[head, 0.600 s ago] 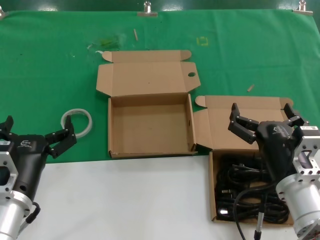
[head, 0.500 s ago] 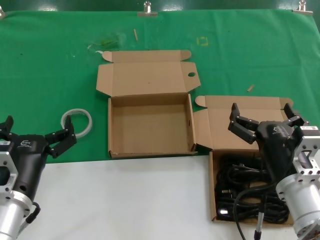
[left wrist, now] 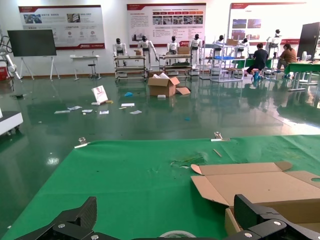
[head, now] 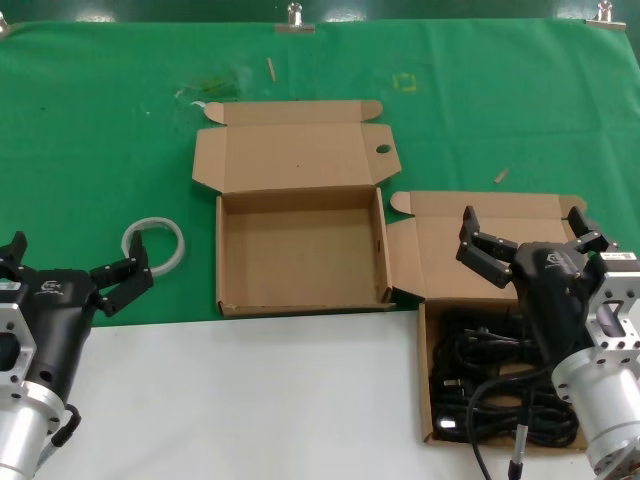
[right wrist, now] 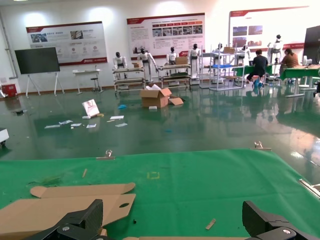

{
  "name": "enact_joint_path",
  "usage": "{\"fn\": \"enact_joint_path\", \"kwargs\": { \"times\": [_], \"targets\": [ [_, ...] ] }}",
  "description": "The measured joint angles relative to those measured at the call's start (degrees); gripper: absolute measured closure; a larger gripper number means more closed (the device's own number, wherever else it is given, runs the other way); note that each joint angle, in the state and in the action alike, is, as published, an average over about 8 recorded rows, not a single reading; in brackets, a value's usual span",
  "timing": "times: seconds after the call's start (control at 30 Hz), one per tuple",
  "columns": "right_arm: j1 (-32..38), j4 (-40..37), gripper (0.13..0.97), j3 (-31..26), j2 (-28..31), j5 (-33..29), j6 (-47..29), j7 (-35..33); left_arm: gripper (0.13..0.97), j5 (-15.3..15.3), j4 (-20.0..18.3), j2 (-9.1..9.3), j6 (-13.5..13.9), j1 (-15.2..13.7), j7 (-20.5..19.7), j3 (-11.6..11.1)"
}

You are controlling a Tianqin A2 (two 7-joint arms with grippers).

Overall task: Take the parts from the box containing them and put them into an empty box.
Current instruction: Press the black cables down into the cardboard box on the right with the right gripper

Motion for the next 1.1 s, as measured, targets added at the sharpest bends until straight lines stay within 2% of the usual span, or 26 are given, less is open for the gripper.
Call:
{"fn": "enact_joint_path", "kwargs": {
  "times": [0.37, 0.7, 0.9, 1.1],
  "targets": [
    [-0.6, 0.3, 0.129, 0.5, 0.0, -0.2, -0.2, -0.2, 0.132, 0.0, 0.0, 0.00, 0.0, 0.0, 0.0, 0.0],
    [-4.4, 2.3, 0.129, 0.5, -0.1, 0.2, 1.9, -0.9, 0.132, 0.0, 0.0, 0.00, 0.0, 0.0, 0.0, 0.0],
    [-7.5, 4.3, 0.129, -1.5, -0.1, 3.3, 5.9, -2.6, 0.132, 0.0, 0.0, 0.00, 0.0, 0.0, 0.0, 0.0],
    [-9.4, 6.6, 0.129, -5.1, -0.1, 10.0, 11.7, -7.2, 0.132, 0.0, 0.0, 0.00, 0.0, 0.0, 0.0, 0.0]
  ]
}}
